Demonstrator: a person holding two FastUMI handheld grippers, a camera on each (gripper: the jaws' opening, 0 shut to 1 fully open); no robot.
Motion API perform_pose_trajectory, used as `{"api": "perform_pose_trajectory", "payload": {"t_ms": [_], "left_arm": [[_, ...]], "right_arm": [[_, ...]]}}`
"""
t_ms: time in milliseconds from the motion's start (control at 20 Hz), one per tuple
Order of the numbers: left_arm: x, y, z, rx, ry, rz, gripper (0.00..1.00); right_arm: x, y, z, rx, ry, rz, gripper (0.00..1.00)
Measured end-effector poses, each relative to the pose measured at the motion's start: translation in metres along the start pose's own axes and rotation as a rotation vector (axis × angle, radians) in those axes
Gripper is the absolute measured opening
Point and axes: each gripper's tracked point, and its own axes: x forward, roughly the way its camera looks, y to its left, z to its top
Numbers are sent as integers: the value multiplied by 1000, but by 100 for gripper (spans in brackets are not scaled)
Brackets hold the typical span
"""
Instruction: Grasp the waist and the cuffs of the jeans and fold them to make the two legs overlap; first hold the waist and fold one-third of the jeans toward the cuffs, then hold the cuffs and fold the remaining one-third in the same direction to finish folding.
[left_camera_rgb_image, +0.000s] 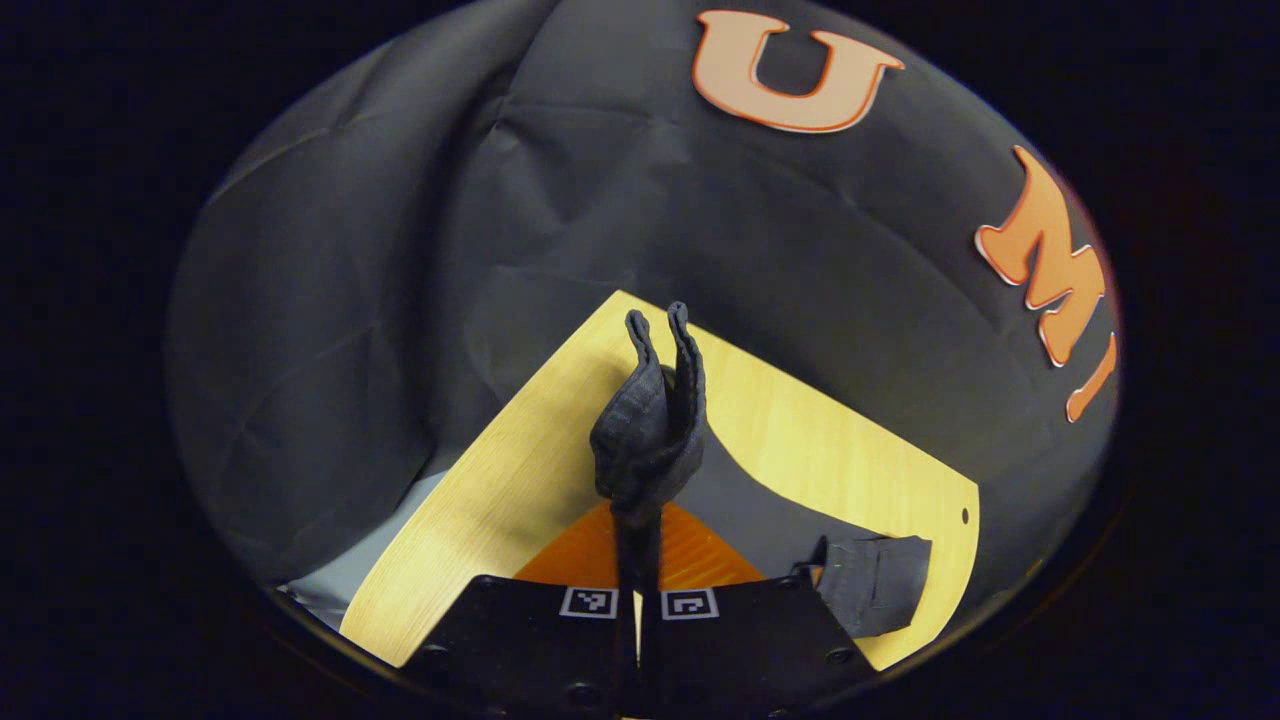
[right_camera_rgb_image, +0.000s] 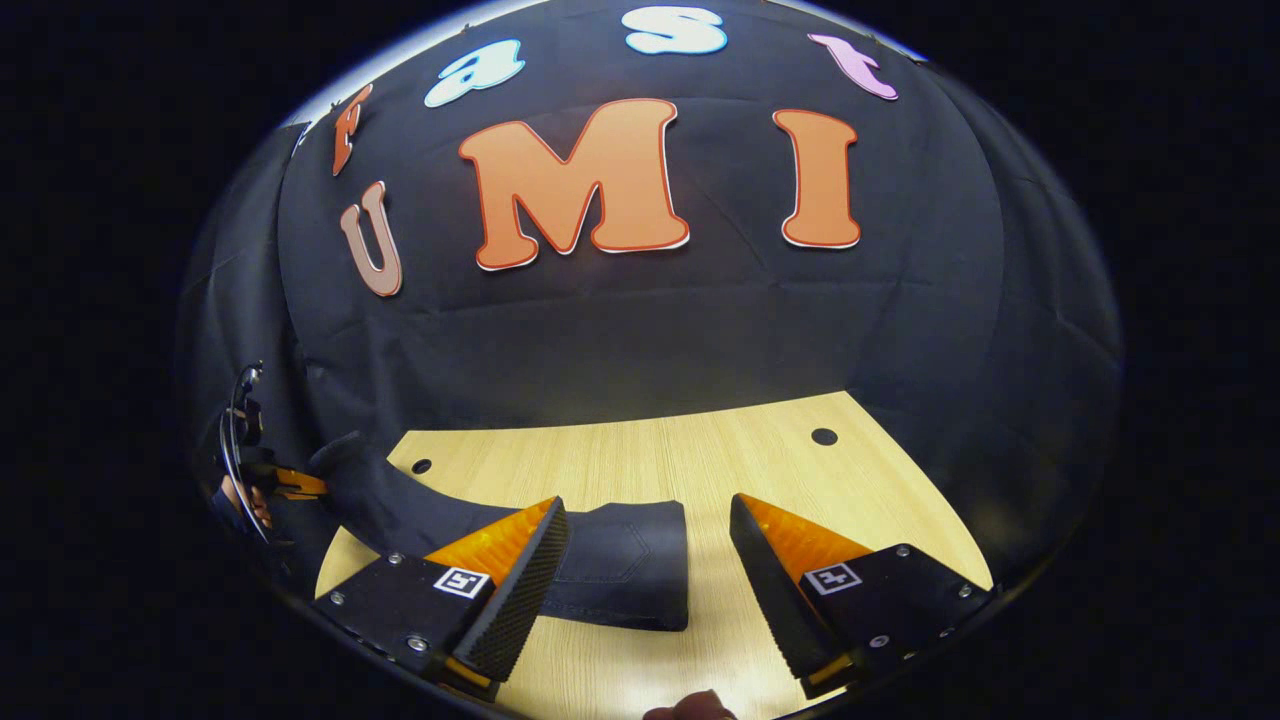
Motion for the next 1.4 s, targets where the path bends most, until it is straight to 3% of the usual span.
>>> {"api": "perform_pose_trajectory", "payload": {"t_ms": [350,600,1100,1400], "left_arm": [[-63,-92,21,100,-66,-148,1],[-77,-185,11,195,-59,-212,1],[-68,-327,-57,358,45,-273,1],[-55,-386,-136,478,168,-271,1]], "right_arm": [[8,-13,3,-17,2,31,99],[14,-29,6,-4,1,43,99],[17,-86,2,41,6,34,98],[16,-124,-5,84,8,13,98]]}}
